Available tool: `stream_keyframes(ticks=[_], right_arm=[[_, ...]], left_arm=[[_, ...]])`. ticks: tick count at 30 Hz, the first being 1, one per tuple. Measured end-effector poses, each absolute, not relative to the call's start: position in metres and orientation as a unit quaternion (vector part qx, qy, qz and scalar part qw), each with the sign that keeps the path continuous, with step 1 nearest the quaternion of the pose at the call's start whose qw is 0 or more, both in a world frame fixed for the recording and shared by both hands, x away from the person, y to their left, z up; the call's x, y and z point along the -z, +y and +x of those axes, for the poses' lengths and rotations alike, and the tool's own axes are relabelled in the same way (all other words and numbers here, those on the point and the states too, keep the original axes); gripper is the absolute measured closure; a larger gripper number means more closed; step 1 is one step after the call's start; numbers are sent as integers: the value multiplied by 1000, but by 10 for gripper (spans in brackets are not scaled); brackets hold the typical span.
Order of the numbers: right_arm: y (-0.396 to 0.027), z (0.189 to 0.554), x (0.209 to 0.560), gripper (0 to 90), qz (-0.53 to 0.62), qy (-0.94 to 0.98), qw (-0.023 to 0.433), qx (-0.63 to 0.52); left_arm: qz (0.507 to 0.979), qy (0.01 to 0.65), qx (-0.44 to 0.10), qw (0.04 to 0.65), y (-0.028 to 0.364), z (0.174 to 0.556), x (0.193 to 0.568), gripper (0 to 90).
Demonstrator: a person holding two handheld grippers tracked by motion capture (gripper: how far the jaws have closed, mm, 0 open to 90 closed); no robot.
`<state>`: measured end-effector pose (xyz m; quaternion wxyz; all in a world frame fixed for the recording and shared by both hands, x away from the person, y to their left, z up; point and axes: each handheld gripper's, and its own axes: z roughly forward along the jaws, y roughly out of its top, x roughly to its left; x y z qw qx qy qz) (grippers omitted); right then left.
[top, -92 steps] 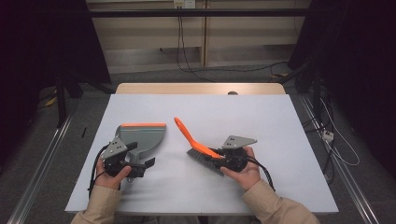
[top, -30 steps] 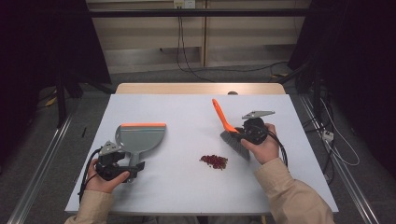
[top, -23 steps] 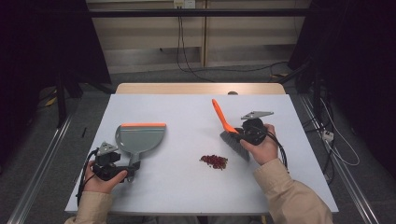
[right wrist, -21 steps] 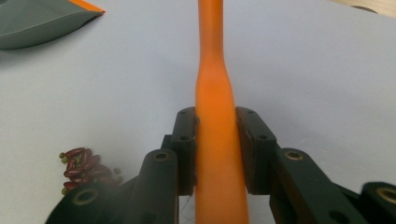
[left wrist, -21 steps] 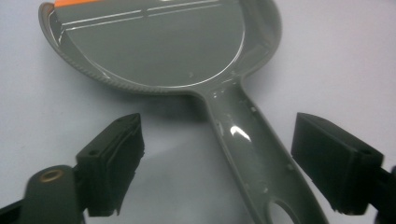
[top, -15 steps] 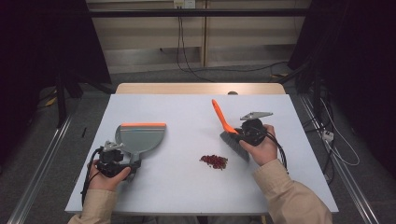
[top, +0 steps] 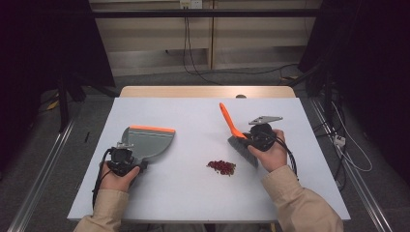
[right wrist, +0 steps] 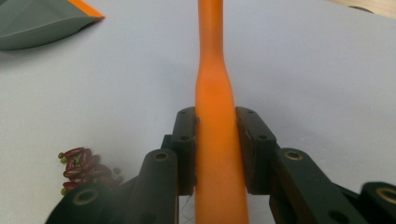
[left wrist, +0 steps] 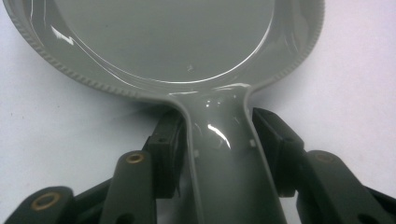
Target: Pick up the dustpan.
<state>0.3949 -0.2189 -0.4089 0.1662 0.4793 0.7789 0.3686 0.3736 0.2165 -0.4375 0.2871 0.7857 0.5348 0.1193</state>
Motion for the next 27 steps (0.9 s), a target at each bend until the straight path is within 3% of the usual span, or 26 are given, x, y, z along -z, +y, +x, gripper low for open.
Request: stream_keyframes(ticks=[8,27], right_arm=[[-219,394,409,715,479,779,172,-366],[-230,391,406,717,492,765,159,-384]], left_arm=[[800,513,-133,282,219,378,438,627],[842,429,-89,313,218,365,422,630]])
